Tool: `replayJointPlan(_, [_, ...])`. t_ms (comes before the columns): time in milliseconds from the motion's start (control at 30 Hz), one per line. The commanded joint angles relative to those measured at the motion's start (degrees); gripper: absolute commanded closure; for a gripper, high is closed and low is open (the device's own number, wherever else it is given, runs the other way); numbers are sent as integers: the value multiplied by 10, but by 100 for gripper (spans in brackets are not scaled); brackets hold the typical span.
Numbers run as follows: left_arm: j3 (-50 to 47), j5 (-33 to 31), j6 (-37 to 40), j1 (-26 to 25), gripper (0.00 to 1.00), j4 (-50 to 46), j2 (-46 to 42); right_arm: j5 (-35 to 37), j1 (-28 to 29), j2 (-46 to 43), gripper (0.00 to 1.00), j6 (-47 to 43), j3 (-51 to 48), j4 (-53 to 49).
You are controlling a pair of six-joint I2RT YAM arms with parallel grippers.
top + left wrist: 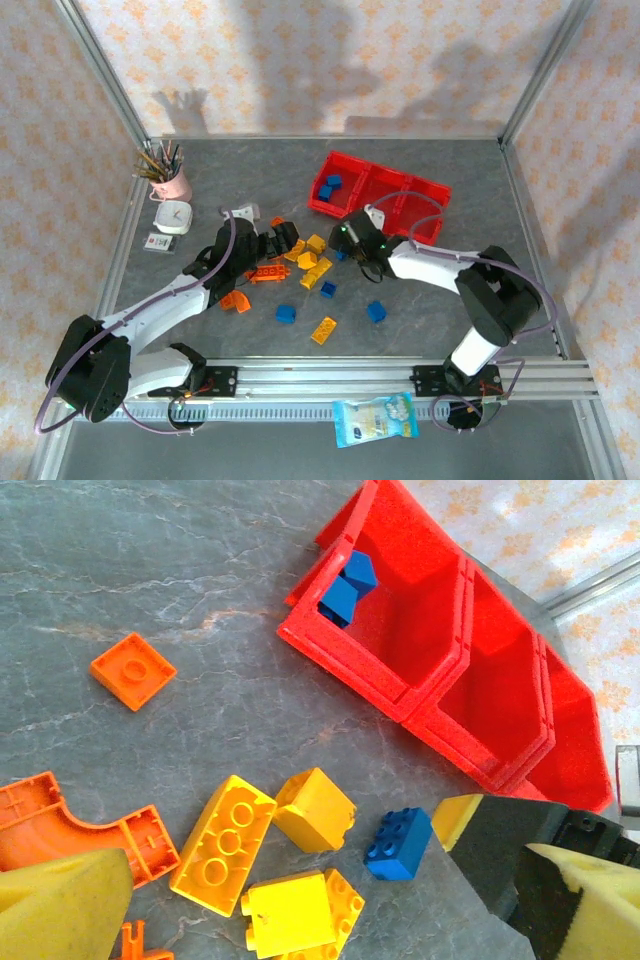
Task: Sort the legos into containers by color
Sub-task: Pick up the lego from the center of the table.
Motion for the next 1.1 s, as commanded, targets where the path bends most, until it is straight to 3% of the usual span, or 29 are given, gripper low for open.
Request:
replayJointPlan(0, [-9, -21, -10, -5, 1, 28, -9, 22, 3, 35, 15, 24, 21, 25])
replayJointPlan(467, [2, -19, -16, -7, 1, 25, 14, 66, 11, 73, 41, 1, 18, -31])
replayJointPlan(867, [0, -24, -20, -8, 1, 27, 16, 26, 13, 72, 64, -38, 40, -68])
replayJointPlan(1067, [2, -32, -19, -8, 1, 19, 7, 41, 15, 77, 73, -45, 62, -88])
